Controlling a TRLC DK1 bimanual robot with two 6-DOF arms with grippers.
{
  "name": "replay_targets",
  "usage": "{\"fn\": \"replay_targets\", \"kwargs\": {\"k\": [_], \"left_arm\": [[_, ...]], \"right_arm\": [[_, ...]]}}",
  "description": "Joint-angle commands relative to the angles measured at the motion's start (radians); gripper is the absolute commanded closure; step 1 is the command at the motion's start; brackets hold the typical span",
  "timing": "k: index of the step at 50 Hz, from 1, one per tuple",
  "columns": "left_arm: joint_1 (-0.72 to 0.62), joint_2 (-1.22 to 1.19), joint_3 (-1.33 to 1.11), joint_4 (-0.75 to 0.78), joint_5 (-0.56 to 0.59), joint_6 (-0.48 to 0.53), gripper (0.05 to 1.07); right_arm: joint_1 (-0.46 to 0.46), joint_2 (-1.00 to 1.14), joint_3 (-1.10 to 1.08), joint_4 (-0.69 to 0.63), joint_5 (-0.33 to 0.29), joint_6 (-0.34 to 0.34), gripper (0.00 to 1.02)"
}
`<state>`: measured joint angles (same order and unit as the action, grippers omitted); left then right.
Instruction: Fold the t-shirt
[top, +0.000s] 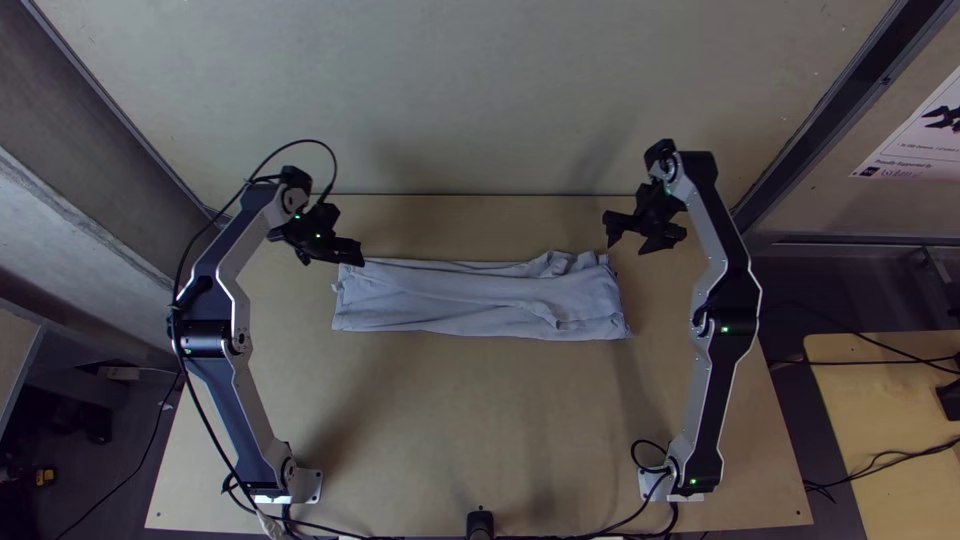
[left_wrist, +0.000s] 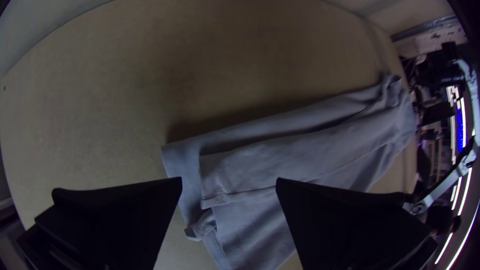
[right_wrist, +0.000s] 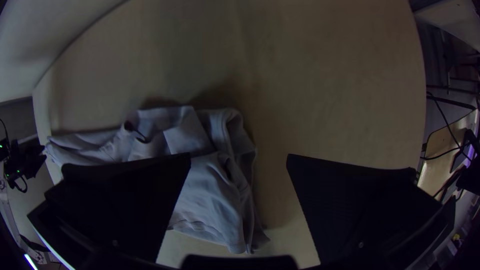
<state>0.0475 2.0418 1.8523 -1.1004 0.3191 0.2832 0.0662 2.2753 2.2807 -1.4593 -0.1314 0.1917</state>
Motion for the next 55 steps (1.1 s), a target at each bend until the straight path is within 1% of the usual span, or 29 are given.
{"fn": "replay_targets", "kwargs": {"k": [1,8,13,18,26,31,36,45,55], "left_arm": [[0.055,-0.034,-0.019,-0.006,0.084,-0.012,0.1],[0.115,-0.048,-0.093,0.002,0.175,-0.015,0.1],[0.147,-0.06,-0.176,0.047,0.225,-0.024,0.1],[0.164,-0.061,-0.255,0.082,0.253,-0.026,0.1],[0.17,-0.063,-0.367,0.18,0.271,-0.05,0.1],[0.169,-0.054,-0.401,0.195,0.305,-0.065,0.1],[0.143,-0.045,-0.429,0.221,0.333,-0.09,0.1],[0.045,-0.043,-0.482,0.32,0.334,-0.174,0.1],[-0.075,-0.049,-0.485,0.382,0.324,-0.263,0.1]], "right_arm": [[-0.017,-0.069,0.023,-0.006,-0.013,0.023,0.03],[-0.026,-0.112,0.014,-0.006,-0.014,0.023,0.03],[-0.031,-0.14,0.013,-0.006,-0.014,0.029,0.03],[-0.034,-0.16,0.02,-0.006,-0.014,0.034,0.03],[-0.037,-0.184,0.028,-0.004,-0.014,0.035,0.03],[-0.037,-0.194,0.022,-0.006,-0.013,0.034,0.03],[-0.037,-0.201,0.017,-0.006,-0.013,0.034,0.03],[-0.029,-0.214,0.017,-0.006,-0.013,0.034,0.03],[-0.019,-0.224,0.0,-0.006,-0.014,0.037,0.03]]}}
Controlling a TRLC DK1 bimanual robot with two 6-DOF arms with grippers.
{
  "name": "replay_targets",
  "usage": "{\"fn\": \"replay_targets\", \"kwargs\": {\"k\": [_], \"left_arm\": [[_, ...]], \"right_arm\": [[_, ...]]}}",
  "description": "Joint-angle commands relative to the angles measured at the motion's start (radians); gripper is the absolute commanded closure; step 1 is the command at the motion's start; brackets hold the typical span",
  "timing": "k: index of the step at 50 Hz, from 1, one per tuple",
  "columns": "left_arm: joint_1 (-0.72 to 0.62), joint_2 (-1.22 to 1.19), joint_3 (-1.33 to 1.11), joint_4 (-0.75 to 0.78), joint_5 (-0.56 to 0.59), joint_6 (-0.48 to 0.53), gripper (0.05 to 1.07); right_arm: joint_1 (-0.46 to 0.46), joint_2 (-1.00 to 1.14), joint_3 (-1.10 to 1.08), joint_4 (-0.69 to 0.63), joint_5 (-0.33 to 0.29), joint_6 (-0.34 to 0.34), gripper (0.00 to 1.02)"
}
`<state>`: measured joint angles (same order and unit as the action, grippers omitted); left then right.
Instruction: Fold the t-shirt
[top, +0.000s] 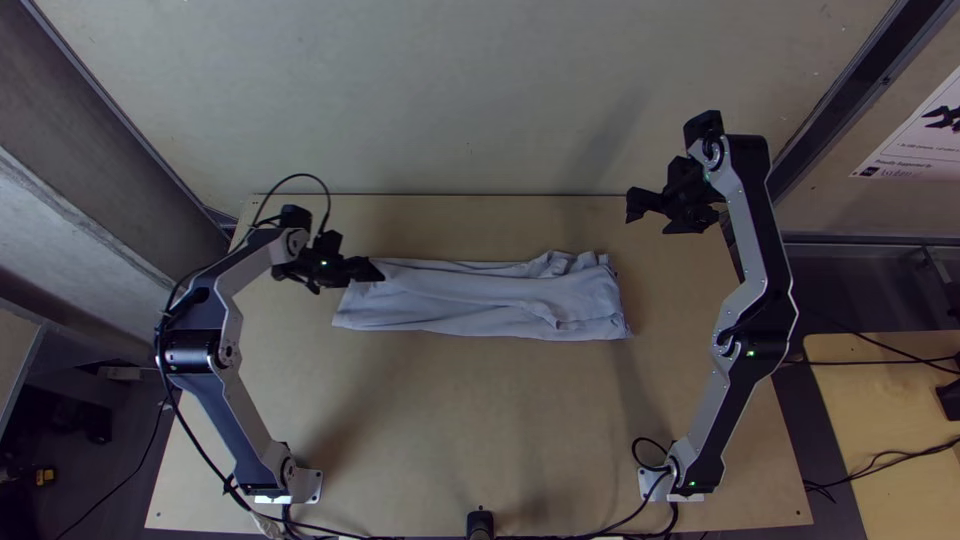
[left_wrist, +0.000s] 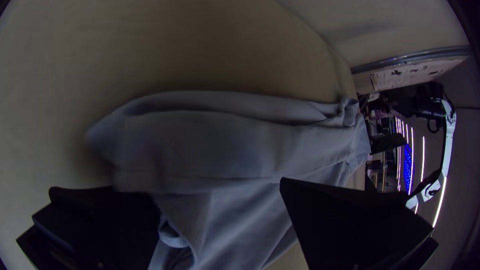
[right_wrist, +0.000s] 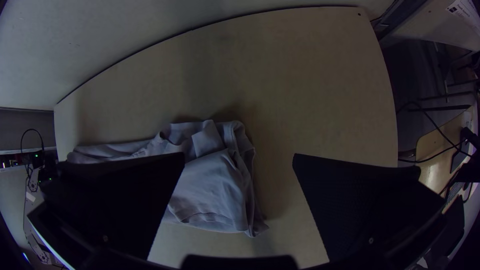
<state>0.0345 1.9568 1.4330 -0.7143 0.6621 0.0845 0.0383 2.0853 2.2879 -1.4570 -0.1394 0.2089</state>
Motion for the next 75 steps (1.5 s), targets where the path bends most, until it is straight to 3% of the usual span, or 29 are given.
{"fn": "replay_targets", "kwargs": {"k": [1,8,11,14,17,18,33,45,57,67,75], "left_arm": [[-0.073,0.034,-0.066,0.004,-0.027,-0.074,0.1],[-0.139,0.017,-0.068,0.012,-0.127,-0.189,0.11],[-0.17,0.011,-0.068,0.009,-0.205,-0.2,0.22],[-0.186,-0.021,-0.089,0.019,-0.269,-0.2,0.53],[-0.189,-0.061,-0.112,0.052,-0.331,-0.204,1.01],[-0.189,-0.07,-0.115,0.058,-0.331,-0.206,1.06],[-0.051,-0.2,-0.098,-0.073,-0.427,-0.08,1.05],[0.148,-0.21,0.021,-0.208,-0.476,0.113,1.05],[0.286,-0.191,0.103,-0.241,-0.622,0.296,1.05],[0.314,-0.2,0.181,-0.266,-0.717,0.331,1.05],[0.249,-0.245,0.254,-0.338,-0.789,0.325,1.05]], "right_arm": [[0.011,-0.036,-0.01,-0.008,-0.005,0.02,0.03],[0.025,-0.044,-0.031,-0.008,-0.006,0.024,0.03],[0.029,-0.044,-0.033,-0.008,-0.006,0.029,0.03],[0.032,-0.045,-0.033,-0.008,-0.006,0.032,0.03],[0.035,-0.05,-0.036,-0.008,-0.006,0.037,0.03],[0.035,-0.05,-0.039,-0.008,-0.006,0.038,0.03],[0.029,-0.096,-0.142,0.026,-0.005,0.038,0.03],[-0.005,-0.12,-0.179,0.058,-0.002,0.029,0.03],[-0.028,-0.133,-0.191,0.072,0.008,0.004,0.03],[-0.04,-0.151,-0.196,0.075,0.026,-0.009,0.03],[-0.048,-0.166,-0.212,0.075,0.026,-0.017,0.03]]}}
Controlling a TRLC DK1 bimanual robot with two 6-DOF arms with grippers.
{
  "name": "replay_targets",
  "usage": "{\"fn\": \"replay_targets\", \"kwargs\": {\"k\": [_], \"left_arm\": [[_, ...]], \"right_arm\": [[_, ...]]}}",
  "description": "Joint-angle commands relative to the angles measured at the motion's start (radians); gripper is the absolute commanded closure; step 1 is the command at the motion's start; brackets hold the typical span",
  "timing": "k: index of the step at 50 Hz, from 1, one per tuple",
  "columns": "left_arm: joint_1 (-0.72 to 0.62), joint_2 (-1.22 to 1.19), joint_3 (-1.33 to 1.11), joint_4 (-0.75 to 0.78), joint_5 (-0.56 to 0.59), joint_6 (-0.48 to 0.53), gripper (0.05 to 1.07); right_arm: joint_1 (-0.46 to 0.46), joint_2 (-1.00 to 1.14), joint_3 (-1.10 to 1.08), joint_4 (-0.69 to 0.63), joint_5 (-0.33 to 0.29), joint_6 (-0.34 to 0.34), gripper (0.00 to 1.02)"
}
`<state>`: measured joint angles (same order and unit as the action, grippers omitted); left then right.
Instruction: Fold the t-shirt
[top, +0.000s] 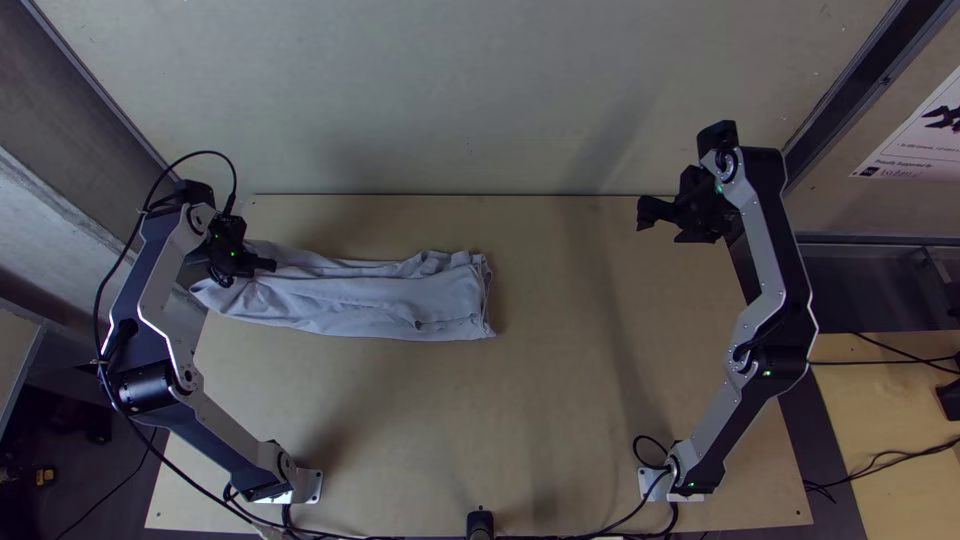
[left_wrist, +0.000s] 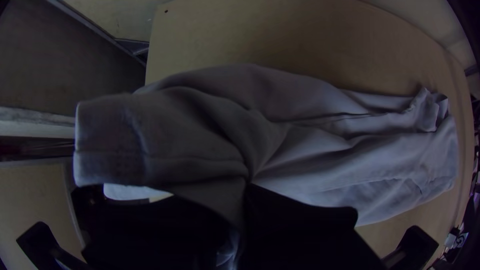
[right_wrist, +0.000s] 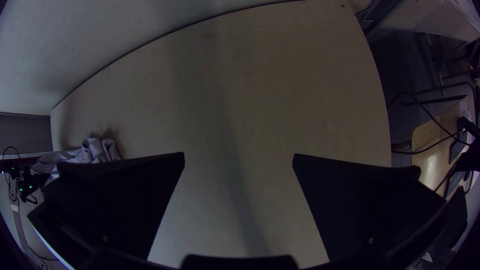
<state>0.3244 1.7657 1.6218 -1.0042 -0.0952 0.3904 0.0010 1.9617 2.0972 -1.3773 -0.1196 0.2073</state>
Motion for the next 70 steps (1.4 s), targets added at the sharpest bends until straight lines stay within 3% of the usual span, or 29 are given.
{"fn": "replay_targets", "kwargs": {"k": [1,10,23,46,70], "left_arm": [[-0.053,-0.057,0.078,-0.065,-0.037,0.013,1.05],[-0.202,-0.063,0.207,-0.232,-0.121,-0.074,1.05],[-0.412,-0.014,0.366,-0.389,-0.141,-0.189,1.05],[-0.752,0.149,0.475,-0.418,-0.164,-0.377,1.05],[-0.915,0.393,0.616,-0.429,-0.155,-0.516,1.05]], "right_arm": [[-0.01,-0.046,-0.025,-0.006,0.006,-0.016,0.03],[-0.012,-0.06,-0.043,-0.006,0.006,-0.031,0.03],[-0.012,-0.067,-0.045,-0.006,0.006,-0.031,0.03],[-0.018,-0.096,-0.077,-0.006,0.006,-0.025,0.03],[-0.021,-0.152,-0.19,0.038,0.006,-0.022,0.03]]}}
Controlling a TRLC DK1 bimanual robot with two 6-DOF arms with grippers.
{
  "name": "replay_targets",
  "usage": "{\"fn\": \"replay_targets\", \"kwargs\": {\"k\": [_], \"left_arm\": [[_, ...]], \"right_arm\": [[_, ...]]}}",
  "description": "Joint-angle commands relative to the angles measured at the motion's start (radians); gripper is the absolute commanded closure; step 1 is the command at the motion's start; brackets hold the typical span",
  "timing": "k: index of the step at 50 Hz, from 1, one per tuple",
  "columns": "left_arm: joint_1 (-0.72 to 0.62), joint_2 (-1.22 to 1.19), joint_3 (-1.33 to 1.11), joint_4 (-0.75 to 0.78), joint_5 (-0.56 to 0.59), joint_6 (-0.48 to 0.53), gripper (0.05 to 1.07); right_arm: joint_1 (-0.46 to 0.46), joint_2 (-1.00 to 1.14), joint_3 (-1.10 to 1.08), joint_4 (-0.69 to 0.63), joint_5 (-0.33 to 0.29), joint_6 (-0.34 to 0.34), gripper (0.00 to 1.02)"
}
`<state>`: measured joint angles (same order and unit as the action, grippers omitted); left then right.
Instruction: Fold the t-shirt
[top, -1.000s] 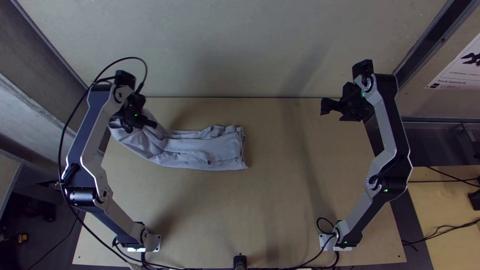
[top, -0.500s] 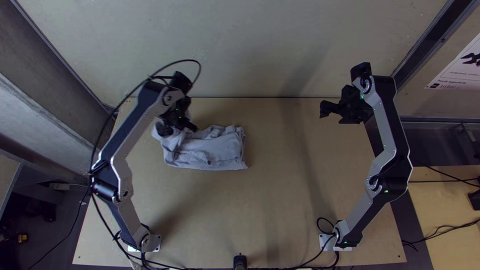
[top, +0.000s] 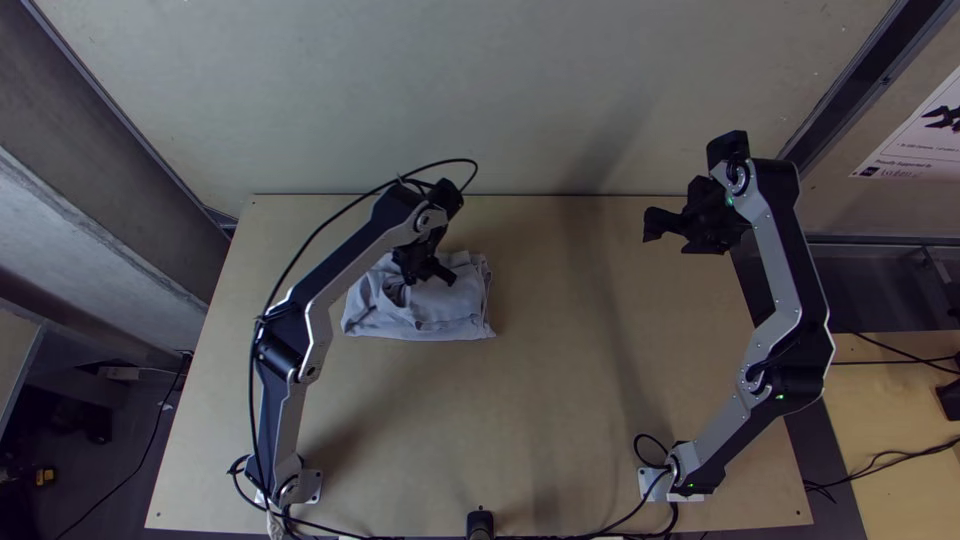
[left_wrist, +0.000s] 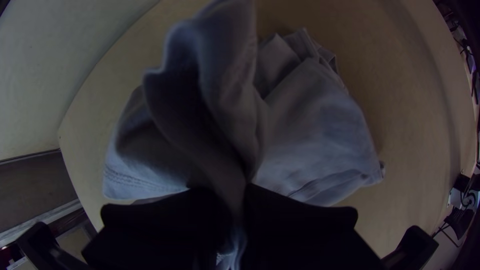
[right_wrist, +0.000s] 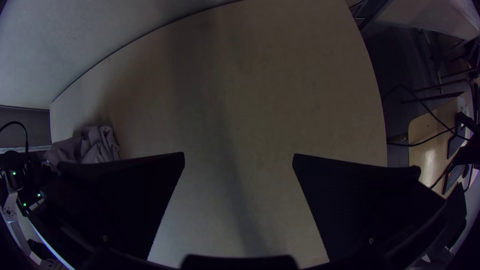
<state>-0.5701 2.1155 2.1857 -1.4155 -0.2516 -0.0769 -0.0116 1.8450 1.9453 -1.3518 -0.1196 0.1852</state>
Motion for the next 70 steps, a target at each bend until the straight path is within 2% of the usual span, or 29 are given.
{"fn": "replay_targets", "kwargs": {"k": [1,5,6,7,8,11,14,18,21,25,29,32,44,49,54,60,70], "left_arm": [[-0.028,0.051,0.055,-0.017,0.002,-0.052,1.05],[-0.056,0.084,0.078,-0.014,0.012,-0.057,1.04],[-0.065,0.093,0.086,-0.011,0.015,-0.061,1.01],[-0.074,0.1,0.092,-0.003,0.018,-0.067,0.92],[-0.08,0.107,0.1,0.009,0.023,-0.072,0.77],[-0.106,0.129,0.118,0.016,0.055,-0.084,0.08],[-0.129,0.149,0.154,0.018,0.103,-0.141,0.1],[-0.148,0.164,0.177,0.047,0.245,-0.227,0.1],[-0.165,0.172,0.18,0.07,0.288,-0.277,0.1],[-0.178,0.184,0.184,0.109,0.322,-0.322,0.1],[-0.177,0.185,0.186,0.15,0.445,-0.379,0.1],[-0.175,0.184,0.189,0.182,0.486,-0.393,0.1],[-0.091,0.104,0.178,0.199,0.436,-0.336,0.1],[-0.027,0.04,0.163,0.201,0.419,-0.297,0.1],[0.042,-0.037,0.141,0.216,0.396,-0.256,0.1],[0.144,-0.117,0.129,0.217,0.38,-0.207,0.1],[0.306,-0.242,0.089,0.228,0.322,-0.126,0.1]], "right_arm": [[-0.007,-0.038,-0.043,0.014,0.005,0.0,0.03],[-0.007,-0.046,-0.059,0.02,0.006,0.0,0.03],[-0.007,-0.049,-0.062,0.022,0.005,0.0,0.03],[-0.007,-0.05,-0.066,0.023,0.005,0.0,0.03],[-0.005,-0.053,-0.071,0.026,0.005,0.0,0.03],[-0.005,-0.059,-0.083,0.034,0.005,0.0,0.03],[-0.005,-0.064,-0.094,0.039,0.005,0.0,0.03],[-0.008,-0.067,-0.109,0.048,0.006,0.0,0.03],[-0.008,-0.069,-0.117,0.051,0.005,0.0,0.03],[-0.007,-0.073,-0.131,0.059,0.005,0.0,0.03],[-0.001,-0.076,-0.137,0.063,0.005,0.0,0.03],[0.001,-0.078,-0.138,0.072,0.005,0.002,0.03],[0.001,-0.099,-0.118,0.115,0.011,-0.015,0.03],[-0.001,-0.118,-0.111,0.145,0.063,-0.044,0.03],[-0.001,-0.133,-0.098,0.198,0.064,-0.102,0.03],[-0.004,-0.138,-0.057,0.23,0.083,-0.067,0.03],[0.032,-0.204,-0.045,0.391,0.107,-0.073,0.03]]}}
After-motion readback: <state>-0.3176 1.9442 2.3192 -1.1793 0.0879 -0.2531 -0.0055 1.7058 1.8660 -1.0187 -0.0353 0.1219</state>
